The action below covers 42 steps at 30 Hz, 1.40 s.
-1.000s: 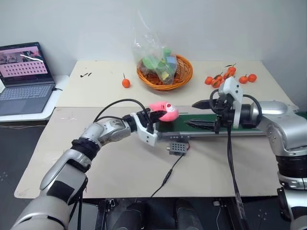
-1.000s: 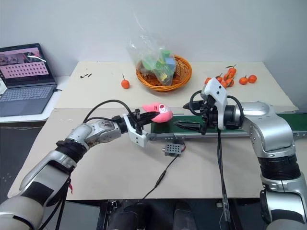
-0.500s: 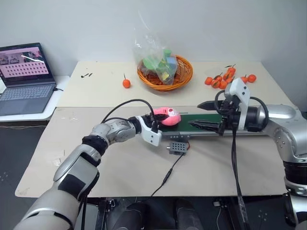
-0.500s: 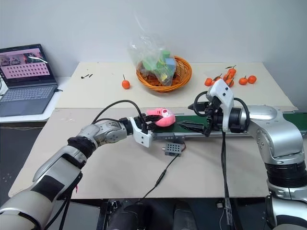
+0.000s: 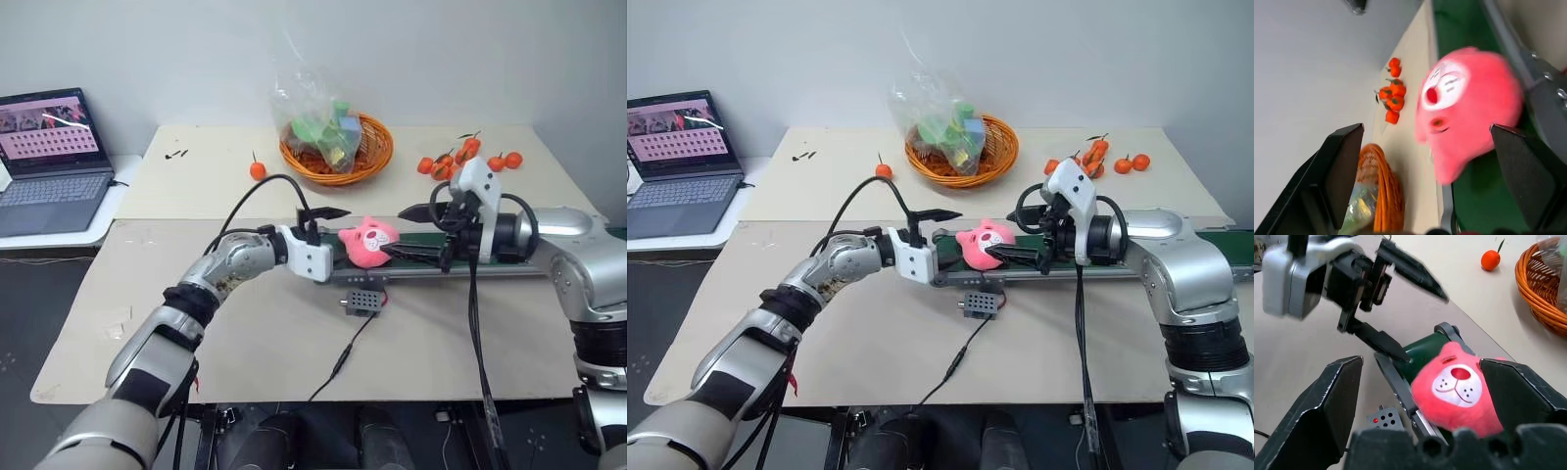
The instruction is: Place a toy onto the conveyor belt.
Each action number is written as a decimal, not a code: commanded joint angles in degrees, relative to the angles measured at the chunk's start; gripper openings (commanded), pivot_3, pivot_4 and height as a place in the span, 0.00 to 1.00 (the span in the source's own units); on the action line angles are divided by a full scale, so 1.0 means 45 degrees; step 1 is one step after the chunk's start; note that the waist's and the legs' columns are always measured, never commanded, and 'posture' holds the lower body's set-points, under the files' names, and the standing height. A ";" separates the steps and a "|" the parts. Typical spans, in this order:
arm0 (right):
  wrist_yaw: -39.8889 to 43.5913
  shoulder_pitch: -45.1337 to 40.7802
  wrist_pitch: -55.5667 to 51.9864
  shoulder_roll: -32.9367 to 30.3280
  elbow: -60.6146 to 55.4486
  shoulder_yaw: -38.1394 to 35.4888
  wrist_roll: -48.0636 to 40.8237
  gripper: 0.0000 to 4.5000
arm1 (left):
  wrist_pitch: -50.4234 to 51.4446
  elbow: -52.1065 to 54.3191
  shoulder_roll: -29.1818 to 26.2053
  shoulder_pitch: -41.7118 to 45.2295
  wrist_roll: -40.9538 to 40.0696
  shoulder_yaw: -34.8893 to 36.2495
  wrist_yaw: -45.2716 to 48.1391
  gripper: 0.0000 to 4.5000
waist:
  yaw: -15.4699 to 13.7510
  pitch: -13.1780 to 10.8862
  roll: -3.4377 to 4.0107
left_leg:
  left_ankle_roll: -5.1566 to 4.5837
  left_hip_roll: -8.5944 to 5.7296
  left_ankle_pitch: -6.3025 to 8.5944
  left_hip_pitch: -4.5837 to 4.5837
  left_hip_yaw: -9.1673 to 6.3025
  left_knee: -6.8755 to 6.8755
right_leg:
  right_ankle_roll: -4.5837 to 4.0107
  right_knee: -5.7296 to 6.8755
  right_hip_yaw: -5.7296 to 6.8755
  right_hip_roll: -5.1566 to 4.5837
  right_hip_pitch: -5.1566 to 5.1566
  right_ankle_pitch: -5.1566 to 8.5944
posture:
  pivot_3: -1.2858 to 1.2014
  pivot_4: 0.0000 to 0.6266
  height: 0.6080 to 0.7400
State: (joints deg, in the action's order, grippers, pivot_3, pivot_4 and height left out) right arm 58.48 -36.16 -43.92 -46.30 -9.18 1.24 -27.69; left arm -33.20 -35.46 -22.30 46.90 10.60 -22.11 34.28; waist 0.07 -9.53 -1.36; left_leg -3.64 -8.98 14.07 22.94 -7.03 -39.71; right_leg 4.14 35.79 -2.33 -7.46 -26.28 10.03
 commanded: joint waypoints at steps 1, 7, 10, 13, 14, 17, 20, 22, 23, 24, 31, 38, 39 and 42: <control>0.0228 -0.0497 0.0477 -0.0057 0.0015 -0.0104 0.0036 1.00 | 0.4877 0.2914 -0.0049 -0.0771 -0.3637 0.1467 0.2272 0.98 | 0.0085 0.0000 0.0000 | -0.0003 -0.0001 0.0002 0.0007 0.0000 -0.0009 | 0.0000 0.0001 -0.0001 -0.0001 0.0000 0.0000 | 0.52 0.24 0.95; 0.0633 -0.0985 0.0745 0.0118 0.0448 0.0178 0.0160 1.00 | 1.1793 0.6892 -0.1249 -0.2061 -0.7768 0.3910 0.3306 0.98 | 0.0292 0.0000 0.0001 | -0.0005 0.0004 0.0004 -0.0008 0.0001 -0.0018 | 0.0002 0.0016 -0.0003 0.0005 0.0001 0.0001 | 0.52 0.24 0.95; 0.0844 -0.1208 0.0932 0.0254 0.0575 0.0101 0.0042 1.00 | 1.3517 0.7778 -0.1542 -0.2231 -0.9072 0.5207 0.2857 0.98 | 0.0364 -0.0001 0.0003 | 0.0001 0.0010 0.0003 -0.0009 0.0003 -0.0016 | 0.0001 0.0022 -0.0005 0.0007 -0.0006 0.0001 | 0.52 0.24 0.95; 0.1042 -0.1336 0.1093 0.0394 0.0804 0.0072 -0.0001 1.00 | 1.4656 0.8631 -0.2561 -0.2886 -0.9690 0.5815 0.3470 0.98 | 0.0310 -0.0001 0.0005 | 0.0007 0.0008 0.0002 -0.0022 0.0002 -0.0017 | 0.0001 0.0013 -0.0003 0.0007 0.0012 0.0001 | 0.52 0.24 0.95; 0.1154 -0.1357 0.1032 0.0435 0.0827 0.0120 -0.0073 1.00 | 1.5046 0.9028 -0.2893 -0.3142 -0.9969 0.5962 0.3702 0.98 | 0.0313 0.0000 0.0006 | 0.0009 0.0007 0.0002 -0.0023 0.0004 -0.0015 | 0.0001 0.0012 -0.0005 0.0006 0.0012 0.0001 | 0.52 0.24 0.95; 0.1438 -0.1404 0.0855 0.0493 0.0828 0.0231 -0.0215 1.00 | 1.5575 0.9770 -0.3481 -0.3583 -1.0287 0.6199 0.3889 0.98 | 0.0266 -0.0001 0.0008 | 0.0036 0.0007 -0.0004 -0.0023 0.0008 -0.0010 | -0.0001 0.0013 -0.0003 0.0007 0.0005 0.0001 | 0.52 0.24 0.95; 0.1569 -0.1474 0.0841 0.0640 0.0920 0.0280 -0.0265 1.00 | 1.5621 1.0176 -0.4148 -0.3956 -1.0081 0.6320 0.4075 0.98 | 0.0175 -0.0001 0.0007 | 0.0062 0.0008 -0.0017 -0.0021 0.0008 -0.0011 | -0.0002 0.0003 -0.0002 0.0007 0.0008 0.0000 | 0.52 0.24 0.95; 0.1609 -0.1588 0.0933 0.0797 0.1080 0.0361 -0.0221 1.00 | 1.5962 1.0416 -0.4342 -0.4020 -1.0392 0.6809 0.3847 0.98 | 0.0159 -0.0002 0.0008 | 0.0045 0.0008 -0.0007 -0.0021 0.0008 -0.0009 | -0.0003 0.0006 -0.0002 0.0007 0.0008 0.0000 | 0.52 0.24 0.95; 0.1629 -0.1661 0.0950 0.0878 0.1150 0.0383 -0.0227 1.00 | 1.6107 1.0554 -0.4358 -0.4039 -1.0499 0.7032 0.3631 0.98 | 0.0156 -0.0002 0.0009 | 0.0022 0.0009 0.0007 -0.0023 0.0008 -0.0008 | -0.0003 0.0007 -0.0002 0.0007 0.0009 0.0000 | 0.52 0.24 0.95; 0.1648 -0.1724 0.0967 0.0935 0.1207 0.0397 -0.0218 1.00 | 1.6199 1.0670 -0.4325 -0.4049 -1.0564 0.7192 0.3427 0.98 | 0.0158 -0.0002 0.0009 | 0.0021 0.0009 0.0008 -0.0023 0.0008 -0.0008 | -0.0004 0.0007 -0.0001 0.0007 0.0007 -0.0001 | 0.52 0.24 0.95; 0.1755 -0.1937 0.1023 0.1124 0.1395 0.0460 -0.0076 1.00 | 1.6864 1.1548 -0.3619 -0.4154 -1.1213 0.7732 0.2003 0.98 | 0.0147 -0.0003 0.0009 | 0.0076 0.0008 -0.0023 -0.0022 0.0008 -0.0006 | -0.0004 -0.0002 -0.0003 0.0006 0.0010 -0.0001 | 0.52 0.24 0.95; 0.1753 -0.2049 0.1046 0.1227 0.1480 0.0527 -0.0010 1.00 | 1.7280 1.2085 -0.3256 -0.4183 -1.1738 0.7808 0.1244 0.98 | 0.0166 -0.0003 0.0009 | 0.0070 0.0011 -0.0018 -0.0024 0.0009 -0.0004 | -0.0004 -0.0001 -0.0004 0.0007 0.0008 -0.0001 | 0.52 0.24 0.95; 0.1747 -0.2074 0.1054 0.1250 0.1506 0.0541 0.0005 1.00 | 1.7307 1.2110 -0.3257 -0.4182 -1.1775 0.7802 0.1195 0.98 | 0.0166 -0.0002 0.0009 | 0.0071 0.0011 -0.0018 -0.0024 0.0009 -0.0004 | -0.0005 0.0000 -0.0004 0.0007 0.0008 -0.0001 | 0.52 0.24 0.95; 0.1752 -0.2110 0.1064 0.1300 0.1548 0.0549 0.0053 1.00 | 1.7379 1.2195 -0.3272 -0.4207 -1.1880 0.7776 0.1099 0.98 | 0.0164 -0.0002 0.0009 | 0.0073 0.0011 -0.0019 -0.0024 0.0009 -0.0003 | -0.0005 0.0000 -0.0004 0.0008 0.0008 -0.0001 | 0.52 0.24 0.95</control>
State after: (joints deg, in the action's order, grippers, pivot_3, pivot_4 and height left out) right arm 66.16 -43.98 -40.44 -40.45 -1.63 4.21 -27.18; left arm 44.98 17.18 -36.79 28.02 -41.84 11.29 39.60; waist 0.81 -9.54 -1.32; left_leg -3.31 -8.93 13.99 22.84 -6.99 -39.73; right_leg 4.12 35.79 -2.35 -7.43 -26.24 10.03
